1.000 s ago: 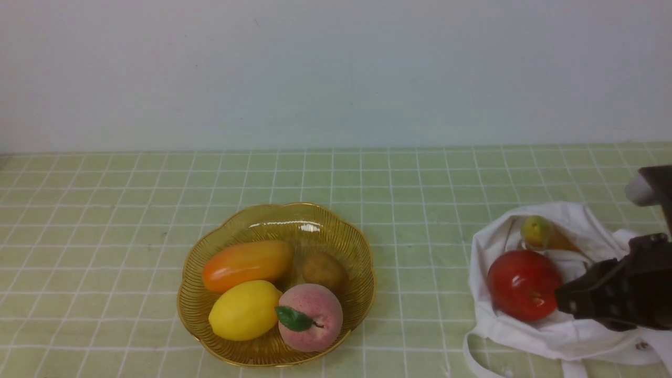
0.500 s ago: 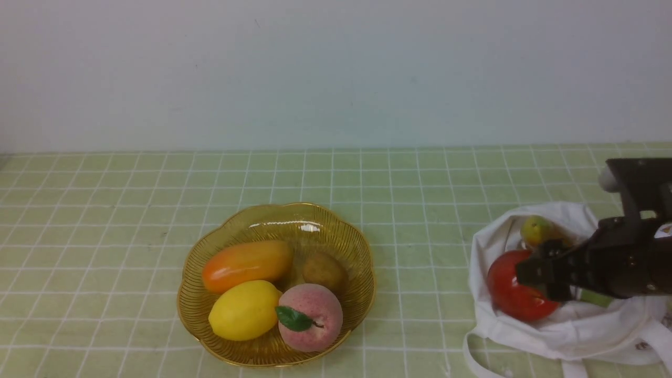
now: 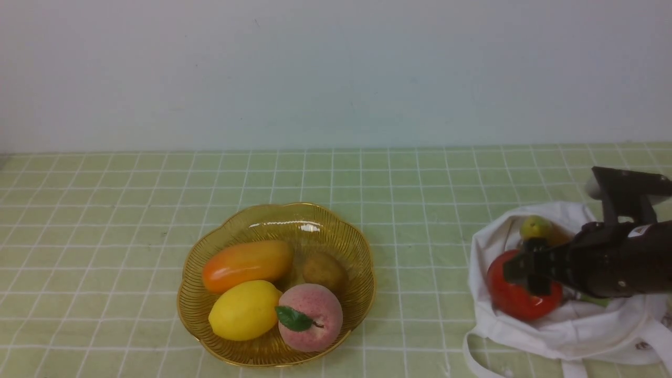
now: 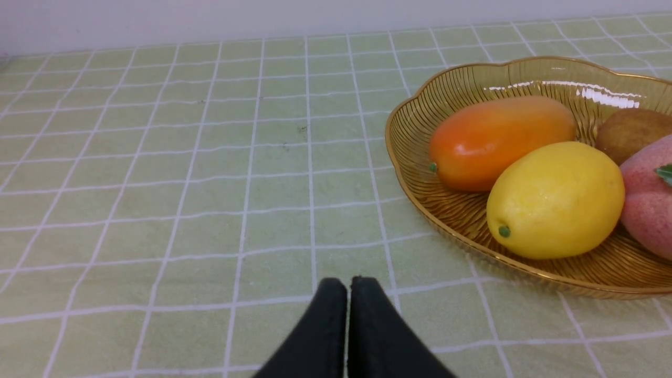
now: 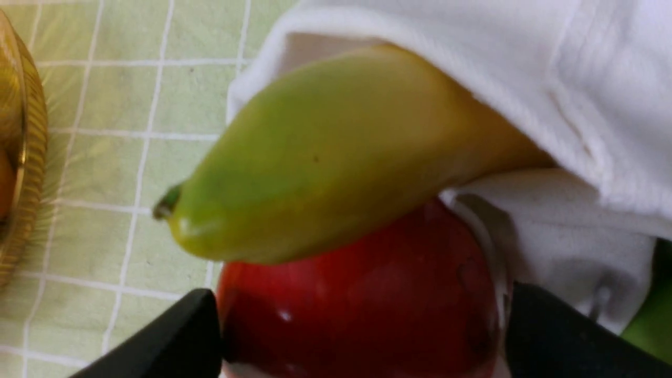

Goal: Take the fruit out of the bag on the green coffee tablecloth and place them on the plate.
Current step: 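Reach into the cloth bag and grasp a fruit inside it with the right gripper, then move the fruit from the bag and place it onto the plate with the right gripper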

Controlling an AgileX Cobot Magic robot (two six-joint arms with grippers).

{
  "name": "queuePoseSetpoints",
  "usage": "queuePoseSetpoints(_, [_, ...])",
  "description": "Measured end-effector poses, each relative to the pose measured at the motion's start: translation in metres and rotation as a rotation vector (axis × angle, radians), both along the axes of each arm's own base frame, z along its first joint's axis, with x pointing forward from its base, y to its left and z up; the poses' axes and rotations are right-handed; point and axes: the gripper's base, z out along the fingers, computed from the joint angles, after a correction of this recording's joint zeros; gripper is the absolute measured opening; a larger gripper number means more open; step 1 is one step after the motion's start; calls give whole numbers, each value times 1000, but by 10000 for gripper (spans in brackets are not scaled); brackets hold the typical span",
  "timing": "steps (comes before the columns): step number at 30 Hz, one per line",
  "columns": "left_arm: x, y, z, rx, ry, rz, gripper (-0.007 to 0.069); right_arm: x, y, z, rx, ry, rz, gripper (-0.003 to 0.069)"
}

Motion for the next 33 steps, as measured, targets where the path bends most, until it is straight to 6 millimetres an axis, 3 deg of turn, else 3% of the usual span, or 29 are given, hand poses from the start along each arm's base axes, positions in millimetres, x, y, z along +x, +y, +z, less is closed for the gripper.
queuePoseSetpoints(17, [0,0,0,0,0,0,-8,6,2,-7,5,0,7,685])
queuePoseSetpoints(21, [0,0,0,0,0,0,-8,7,3,-8,44,11,-28,582])
queuePoseSetpoints(26, [0,0,0,0,0,0,-8,6,4,-8,40,12,-6,580])
queuePoseSetpoints(33, [0,0,0,0,0,0,-8,-4,5,16,81,-38,17,580])
